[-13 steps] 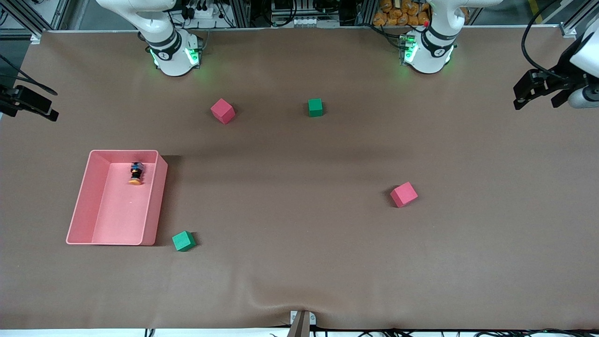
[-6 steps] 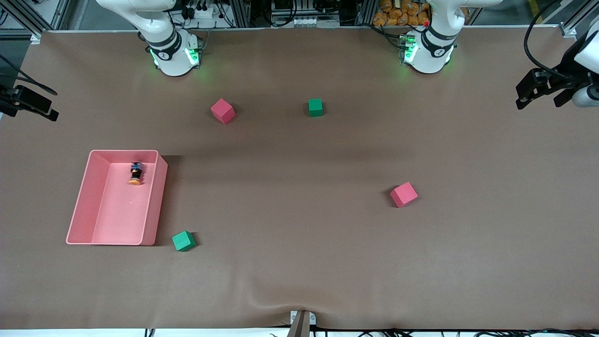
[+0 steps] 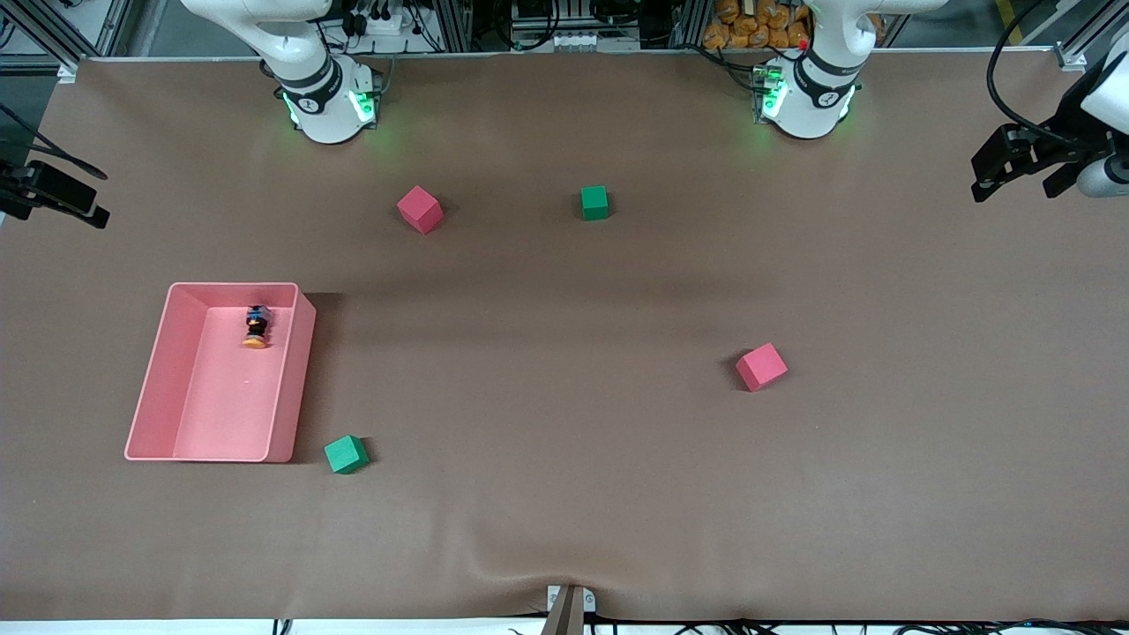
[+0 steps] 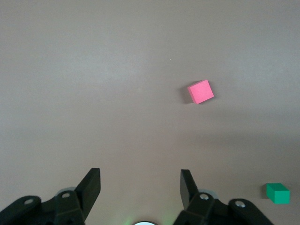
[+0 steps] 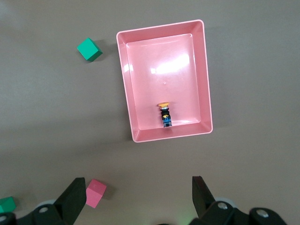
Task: Place and upright button with both arms
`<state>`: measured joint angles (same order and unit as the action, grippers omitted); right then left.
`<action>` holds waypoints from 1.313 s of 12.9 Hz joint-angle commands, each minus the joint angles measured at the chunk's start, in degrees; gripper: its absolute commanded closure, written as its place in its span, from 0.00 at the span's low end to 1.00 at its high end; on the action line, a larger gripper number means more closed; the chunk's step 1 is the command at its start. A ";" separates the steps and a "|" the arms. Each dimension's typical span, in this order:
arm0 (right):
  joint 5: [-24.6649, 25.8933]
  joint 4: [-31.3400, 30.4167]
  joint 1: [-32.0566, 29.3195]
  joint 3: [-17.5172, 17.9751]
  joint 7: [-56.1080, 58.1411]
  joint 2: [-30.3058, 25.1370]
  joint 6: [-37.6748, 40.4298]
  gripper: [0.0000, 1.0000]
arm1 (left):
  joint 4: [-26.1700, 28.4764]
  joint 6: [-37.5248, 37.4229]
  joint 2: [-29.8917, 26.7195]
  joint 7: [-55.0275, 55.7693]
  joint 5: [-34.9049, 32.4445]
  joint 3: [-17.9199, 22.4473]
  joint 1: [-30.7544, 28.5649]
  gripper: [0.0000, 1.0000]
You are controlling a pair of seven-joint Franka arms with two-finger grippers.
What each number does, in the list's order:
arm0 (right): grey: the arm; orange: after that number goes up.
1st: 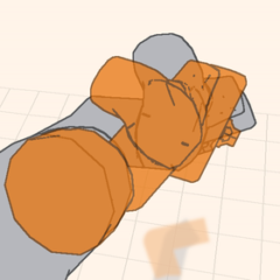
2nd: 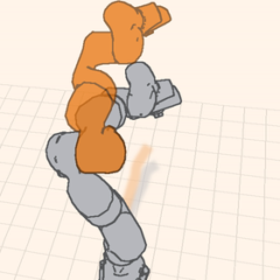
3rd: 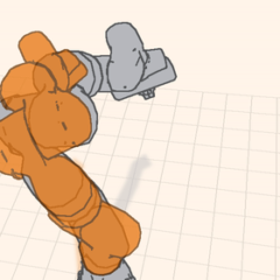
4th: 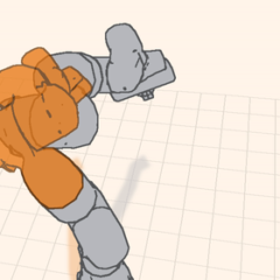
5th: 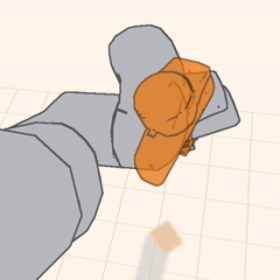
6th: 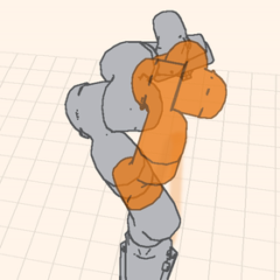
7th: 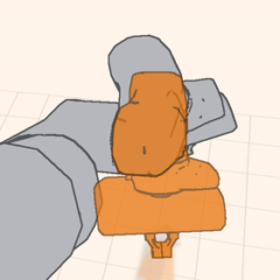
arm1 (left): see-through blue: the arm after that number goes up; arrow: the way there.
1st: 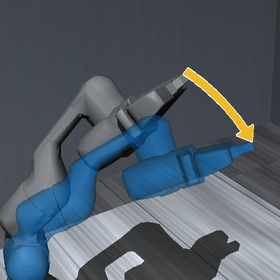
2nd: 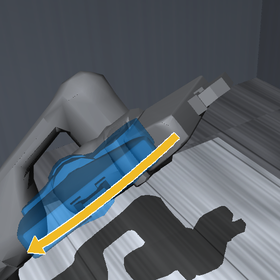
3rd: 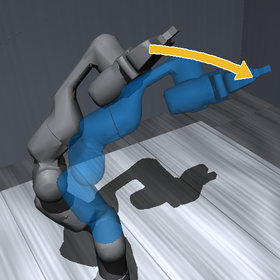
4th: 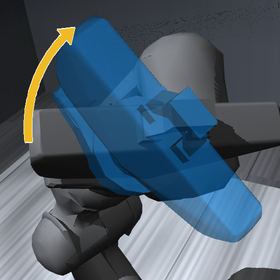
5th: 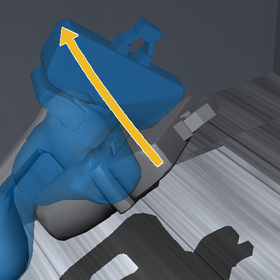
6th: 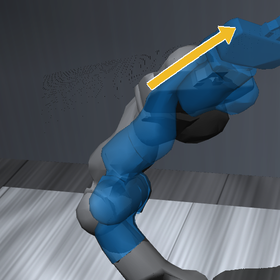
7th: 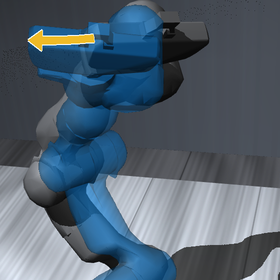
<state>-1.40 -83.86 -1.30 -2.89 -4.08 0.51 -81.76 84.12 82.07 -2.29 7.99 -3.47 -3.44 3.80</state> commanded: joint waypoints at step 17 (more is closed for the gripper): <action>0.35 -15.87 -1.42 0.69 1.26 15.32 -6.99 0.00 | -0.62 0.02 0.18 0.62 -0.49 -0.17 2.71 0.23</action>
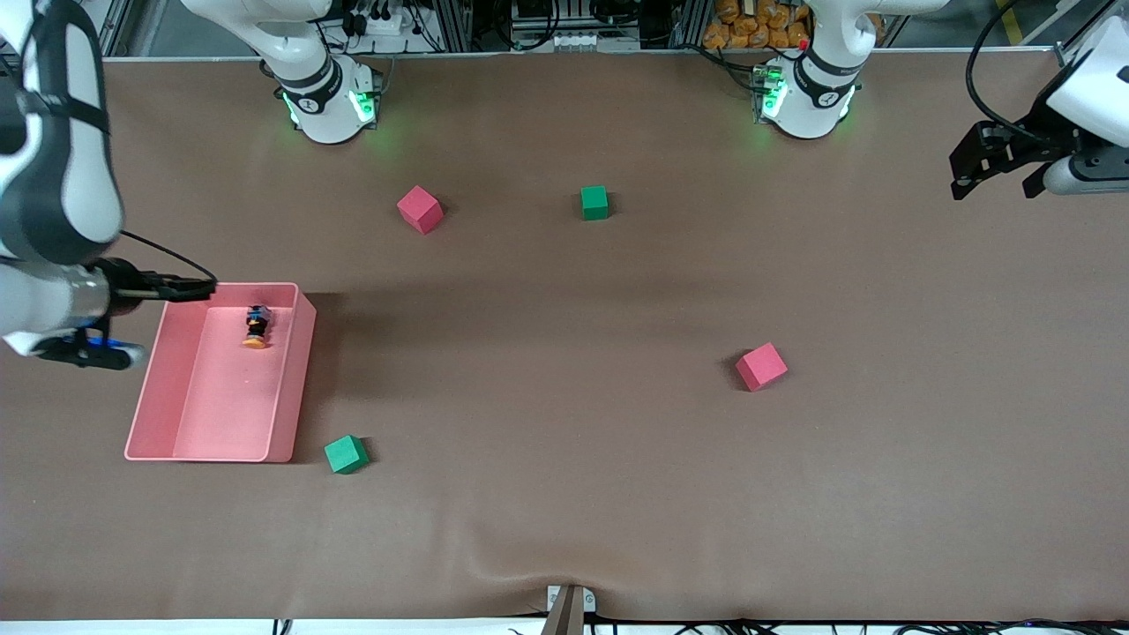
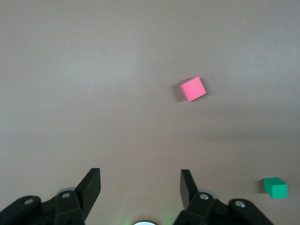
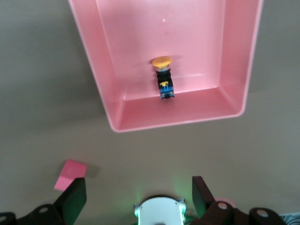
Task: Place and upright button with both arms
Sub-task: 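Reach the right gripper into the pink tray and grasp the yellow button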
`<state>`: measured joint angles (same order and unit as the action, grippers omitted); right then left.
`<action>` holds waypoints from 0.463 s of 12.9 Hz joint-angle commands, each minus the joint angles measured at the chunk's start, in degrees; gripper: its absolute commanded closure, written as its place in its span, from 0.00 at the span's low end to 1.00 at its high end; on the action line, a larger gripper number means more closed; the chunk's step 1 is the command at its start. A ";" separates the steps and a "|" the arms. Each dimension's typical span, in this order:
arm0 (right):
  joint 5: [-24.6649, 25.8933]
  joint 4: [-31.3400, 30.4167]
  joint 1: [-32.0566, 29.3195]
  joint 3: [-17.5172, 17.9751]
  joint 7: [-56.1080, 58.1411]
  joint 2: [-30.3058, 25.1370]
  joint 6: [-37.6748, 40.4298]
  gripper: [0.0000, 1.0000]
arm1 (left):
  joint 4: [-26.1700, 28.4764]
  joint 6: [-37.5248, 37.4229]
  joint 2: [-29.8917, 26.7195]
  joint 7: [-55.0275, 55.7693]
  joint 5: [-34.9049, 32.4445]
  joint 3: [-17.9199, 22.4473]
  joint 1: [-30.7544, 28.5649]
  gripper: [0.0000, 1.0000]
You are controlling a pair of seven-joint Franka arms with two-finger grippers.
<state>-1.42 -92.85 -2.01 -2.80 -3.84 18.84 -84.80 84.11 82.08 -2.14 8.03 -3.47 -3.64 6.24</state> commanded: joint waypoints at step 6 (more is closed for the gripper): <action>0.72 -28.31 -3.35 0.42 9.89 -5.83 -31.25 0.00 | -0.61 0.01 0.03 -0.12 -0.49 0.03 0.27 0.23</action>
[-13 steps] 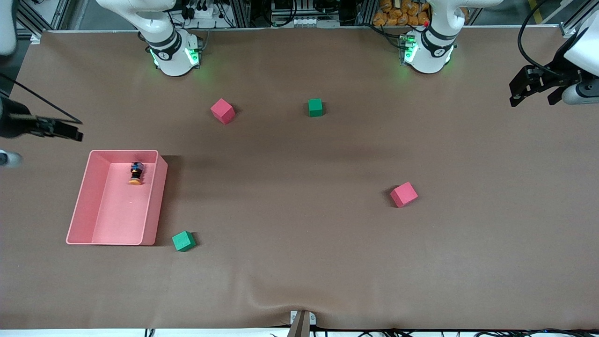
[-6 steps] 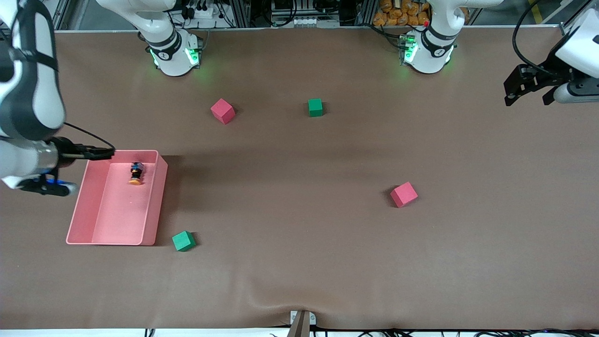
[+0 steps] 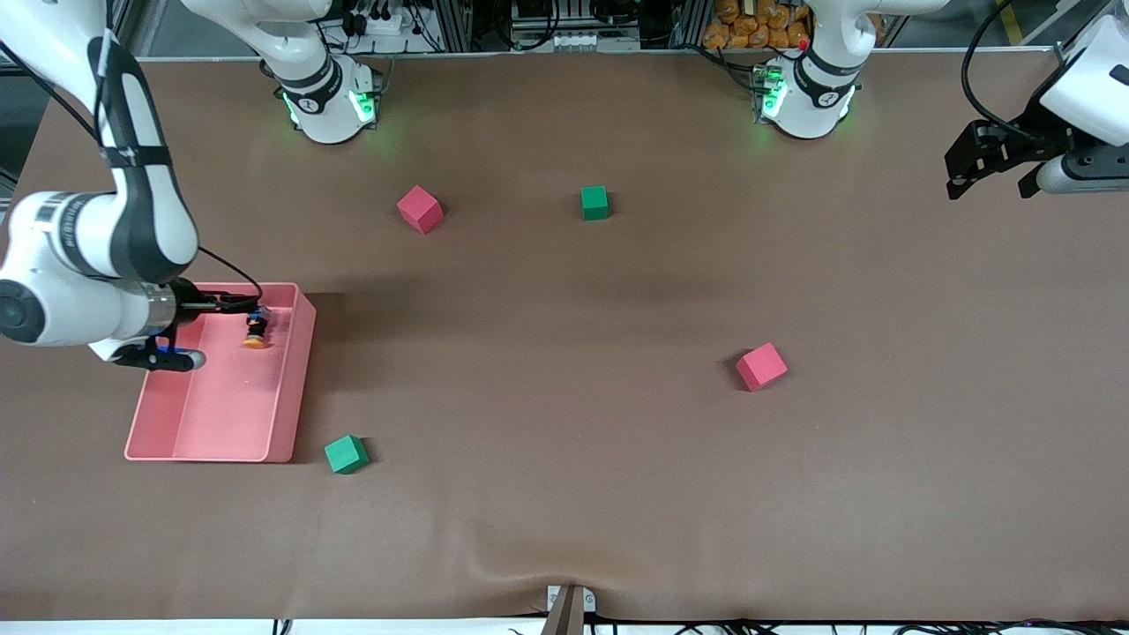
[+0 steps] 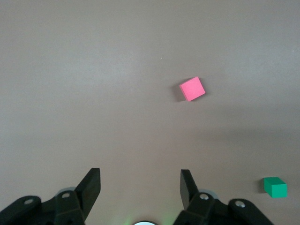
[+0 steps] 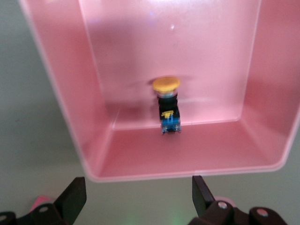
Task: Place and upright button with both arms
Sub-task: 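Reach the right gripper into the pink tray and grasp the yellow button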
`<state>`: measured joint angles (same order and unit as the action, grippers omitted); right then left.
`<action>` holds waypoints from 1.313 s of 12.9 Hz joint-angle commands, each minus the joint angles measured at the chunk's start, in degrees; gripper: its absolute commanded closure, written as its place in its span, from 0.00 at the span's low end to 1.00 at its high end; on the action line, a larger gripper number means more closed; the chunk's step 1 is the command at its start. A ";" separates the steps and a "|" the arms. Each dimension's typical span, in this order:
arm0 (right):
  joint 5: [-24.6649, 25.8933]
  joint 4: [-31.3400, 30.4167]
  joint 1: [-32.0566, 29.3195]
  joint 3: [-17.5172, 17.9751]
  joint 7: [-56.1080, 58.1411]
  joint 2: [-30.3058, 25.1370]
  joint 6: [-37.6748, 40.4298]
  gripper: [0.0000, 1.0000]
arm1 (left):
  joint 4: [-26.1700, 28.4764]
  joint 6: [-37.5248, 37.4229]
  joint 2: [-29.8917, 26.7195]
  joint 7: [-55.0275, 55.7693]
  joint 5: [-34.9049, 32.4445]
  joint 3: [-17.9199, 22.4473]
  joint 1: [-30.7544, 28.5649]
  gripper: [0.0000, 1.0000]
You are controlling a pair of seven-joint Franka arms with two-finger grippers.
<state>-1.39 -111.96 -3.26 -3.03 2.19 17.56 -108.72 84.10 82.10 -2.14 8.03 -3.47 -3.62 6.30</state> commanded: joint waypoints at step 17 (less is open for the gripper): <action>4.63 -19.35 -2.98 0.57 5.98 4.14 -37.44 0.00 | -0.61 -0.01 1.17 0.67 -0.40 0.10 -0.41 0.23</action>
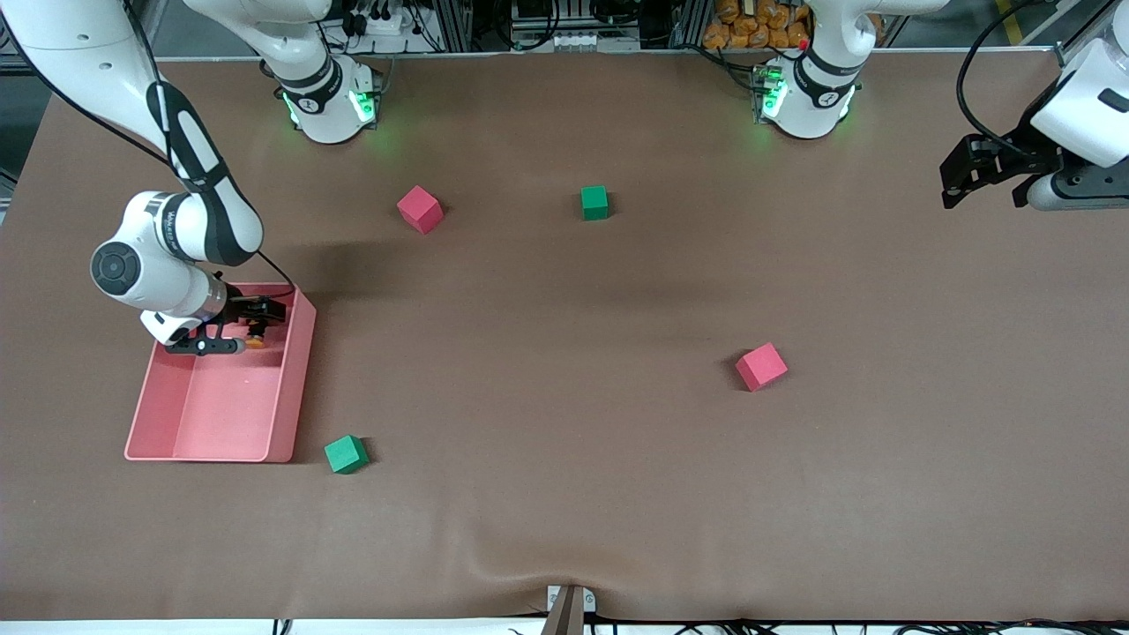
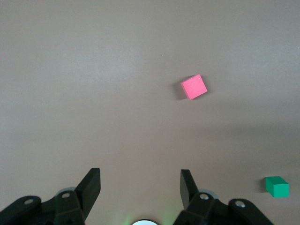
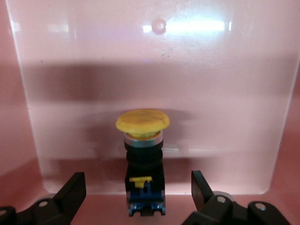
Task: Place and upright button with both arms
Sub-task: 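Lift the button with the right gripper while the left gripper approaches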
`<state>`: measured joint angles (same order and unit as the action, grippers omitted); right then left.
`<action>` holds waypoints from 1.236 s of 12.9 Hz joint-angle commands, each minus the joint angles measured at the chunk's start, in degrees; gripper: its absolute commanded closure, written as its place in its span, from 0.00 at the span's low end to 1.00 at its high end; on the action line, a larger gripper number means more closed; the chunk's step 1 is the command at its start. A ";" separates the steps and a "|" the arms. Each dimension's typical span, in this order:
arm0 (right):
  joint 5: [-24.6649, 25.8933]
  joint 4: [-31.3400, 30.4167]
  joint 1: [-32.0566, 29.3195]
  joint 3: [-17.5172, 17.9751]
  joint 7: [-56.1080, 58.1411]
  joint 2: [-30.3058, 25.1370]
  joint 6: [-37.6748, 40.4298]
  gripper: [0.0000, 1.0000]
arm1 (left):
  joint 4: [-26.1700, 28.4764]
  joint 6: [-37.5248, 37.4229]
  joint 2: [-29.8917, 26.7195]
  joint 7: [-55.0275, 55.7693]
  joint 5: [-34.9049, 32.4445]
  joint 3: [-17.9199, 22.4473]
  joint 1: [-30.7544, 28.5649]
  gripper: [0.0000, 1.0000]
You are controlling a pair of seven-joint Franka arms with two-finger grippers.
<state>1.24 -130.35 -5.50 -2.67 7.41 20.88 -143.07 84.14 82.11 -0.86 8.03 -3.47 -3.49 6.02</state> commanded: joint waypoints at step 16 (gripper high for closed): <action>2.02 3.25 -1.97 0.39 3.57 -1.97 -3.36 1.00 | -1.26 18.34 18.52 11.91 -0.14 0.06 9.18 0.23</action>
<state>2.45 -127.11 -6.23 -3.20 8.47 22.37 -146.34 84.42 97.94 14.02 17.58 -3.28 -3.71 13.34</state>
